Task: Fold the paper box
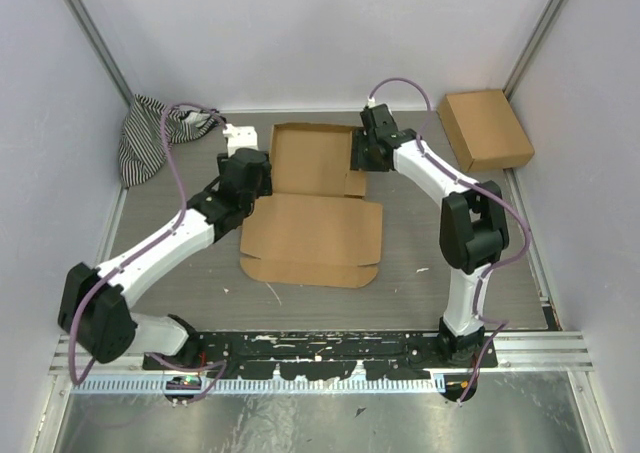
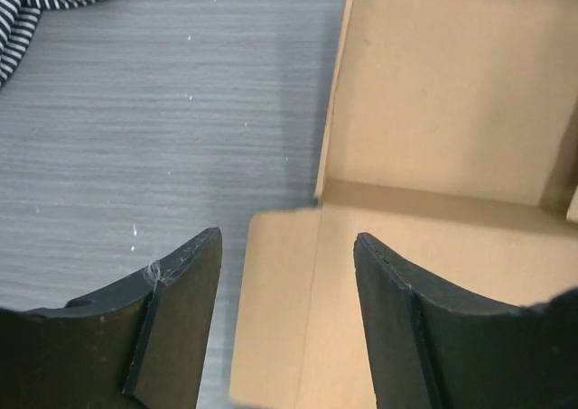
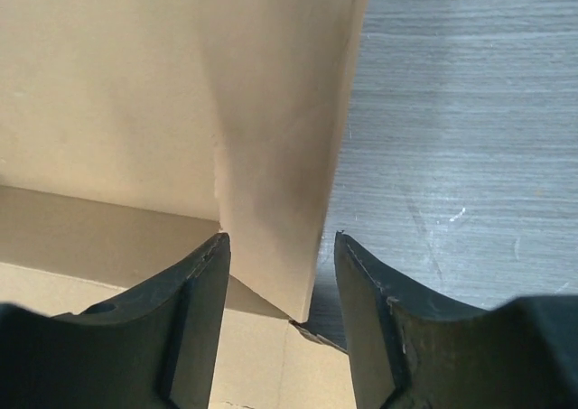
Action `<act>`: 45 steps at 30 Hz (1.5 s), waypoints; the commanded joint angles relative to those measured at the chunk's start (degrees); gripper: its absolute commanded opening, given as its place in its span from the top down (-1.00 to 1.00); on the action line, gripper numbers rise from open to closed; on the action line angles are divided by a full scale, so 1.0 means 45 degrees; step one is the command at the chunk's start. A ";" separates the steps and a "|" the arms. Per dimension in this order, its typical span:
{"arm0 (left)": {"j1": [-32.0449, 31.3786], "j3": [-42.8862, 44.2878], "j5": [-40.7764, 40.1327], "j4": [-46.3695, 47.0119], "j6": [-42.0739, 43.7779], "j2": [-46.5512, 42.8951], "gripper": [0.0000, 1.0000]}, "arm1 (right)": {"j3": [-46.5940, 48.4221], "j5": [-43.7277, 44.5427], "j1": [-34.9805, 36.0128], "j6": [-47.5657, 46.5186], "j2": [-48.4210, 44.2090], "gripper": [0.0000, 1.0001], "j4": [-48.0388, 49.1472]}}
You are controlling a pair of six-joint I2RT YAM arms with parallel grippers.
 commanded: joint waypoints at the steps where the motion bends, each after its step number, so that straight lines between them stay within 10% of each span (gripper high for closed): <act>1: 0.0017 -0.0478 0.0599 -0.1481 -0.0648 -0.1336 -0.33 | 0.1544 -0.0462 -0.0280 0.0273 0.0700 -0.11 -0.0362; 23: 0.0028 -0.2387 0.0897 -0.1203 -0.0884 -0.3897 -0.26 | 0.5594 -0.2332 -0.1705 0.0133 0.4440 -0.08 -0.0298; 36: 0.0016 -0.2828 0.1734 -0.0734 -0.1099 -0.3793 -0.18 | 0.6095 0.0081 -0.1300 -0.0151 0.5322 0.36 -0.1907; 40: 0.0022 -0.2739 0.1984 -0.0769 -0.1102 -0.3618 -0.17 | 0.5909 0.1636 -0.1130 -0.0235 0.5086 0.95 -0.2240; 45: 0.0014 -0.2681 0.2383 -0.0607 -0.1196 -0.3494 0.00 | 0.5870 0.4641 -0.0560 -0.0634 0.4842 0.98 -0.3312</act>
